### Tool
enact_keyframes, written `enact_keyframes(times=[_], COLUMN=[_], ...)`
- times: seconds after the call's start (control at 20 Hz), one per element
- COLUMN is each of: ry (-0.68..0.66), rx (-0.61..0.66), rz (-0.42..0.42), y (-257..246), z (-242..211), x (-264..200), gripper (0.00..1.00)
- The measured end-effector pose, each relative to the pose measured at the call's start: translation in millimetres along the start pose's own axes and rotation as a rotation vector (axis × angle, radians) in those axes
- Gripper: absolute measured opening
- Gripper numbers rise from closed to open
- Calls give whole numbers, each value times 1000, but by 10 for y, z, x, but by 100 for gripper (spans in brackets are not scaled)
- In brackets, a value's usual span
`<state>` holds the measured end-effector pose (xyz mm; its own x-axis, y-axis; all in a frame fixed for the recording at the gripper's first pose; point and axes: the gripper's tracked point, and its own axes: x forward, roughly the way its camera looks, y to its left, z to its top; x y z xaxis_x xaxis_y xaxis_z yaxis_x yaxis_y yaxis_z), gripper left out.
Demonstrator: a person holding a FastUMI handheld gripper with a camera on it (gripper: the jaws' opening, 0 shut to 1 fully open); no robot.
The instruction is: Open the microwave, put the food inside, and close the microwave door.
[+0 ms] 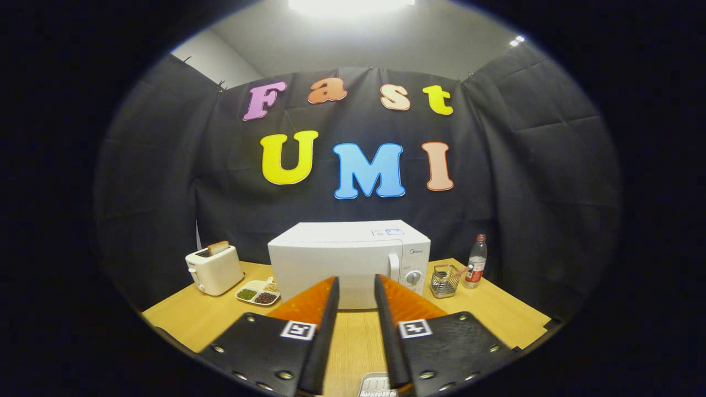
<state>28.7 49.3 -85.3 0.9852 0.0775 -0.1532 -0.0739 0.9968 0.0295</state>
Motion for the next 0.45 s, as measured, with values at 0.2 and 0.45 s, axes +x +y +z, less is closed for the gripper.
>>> enact_keyframes(times=[0.2, 0.45], ry=[-3, -23], rx=[-14, 8], rz=[-30, -23], y=[-55, -24], z=[-42, 70], x=[-102, -124], gripper=[97, 98])
